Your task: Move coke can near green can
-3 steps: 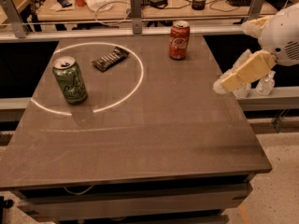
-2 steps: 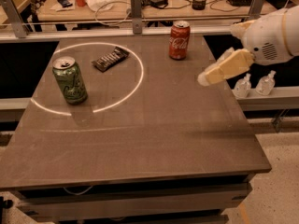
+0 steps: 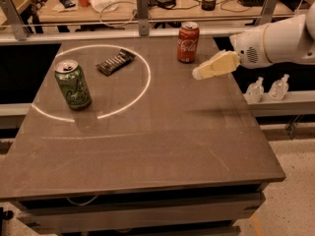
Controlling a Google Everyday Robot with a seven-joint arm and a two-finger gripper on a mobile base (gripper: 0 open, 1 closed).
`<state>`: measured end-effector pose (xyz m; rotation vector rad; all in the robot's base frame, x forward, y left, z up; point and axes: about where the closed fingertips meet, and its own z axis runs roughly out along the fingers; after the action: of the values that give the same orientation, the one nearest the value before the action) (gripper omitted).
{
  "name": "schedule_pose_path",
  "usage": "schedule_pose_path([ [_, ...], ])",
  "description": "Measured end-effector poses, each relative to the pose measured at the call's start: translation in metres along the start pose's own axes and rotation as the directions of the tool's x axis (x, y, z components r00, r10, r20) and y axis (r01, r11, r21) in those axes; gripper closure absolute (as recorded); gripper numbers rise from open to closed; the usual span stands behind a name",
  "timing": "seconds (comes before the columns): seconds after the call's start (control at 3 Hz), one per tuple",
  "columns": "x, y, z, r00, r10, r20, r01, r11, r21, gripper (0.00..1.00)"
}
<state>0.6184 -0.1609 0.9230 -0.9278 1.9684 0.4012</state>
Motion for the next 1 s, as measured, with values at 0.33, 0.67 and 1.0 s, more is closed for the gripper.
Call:
schedule_pose_path([
  [0.33, 0.009, -0.025, 0.022, 0.994, 0.056, 0.092, -0.058, 0.9982, 0.017, 0.0],
  [0.67, 0.013, -0.044, 0.031, 0.972, 0.055, 0.227, -0.061, 0.9979, 0.02, 0.0],
  [1.0, 0.01, -0.05, 0.037, 0.957, -0.001, 0.289, -0.007, 0.9997, 0.024, 0.0],
])
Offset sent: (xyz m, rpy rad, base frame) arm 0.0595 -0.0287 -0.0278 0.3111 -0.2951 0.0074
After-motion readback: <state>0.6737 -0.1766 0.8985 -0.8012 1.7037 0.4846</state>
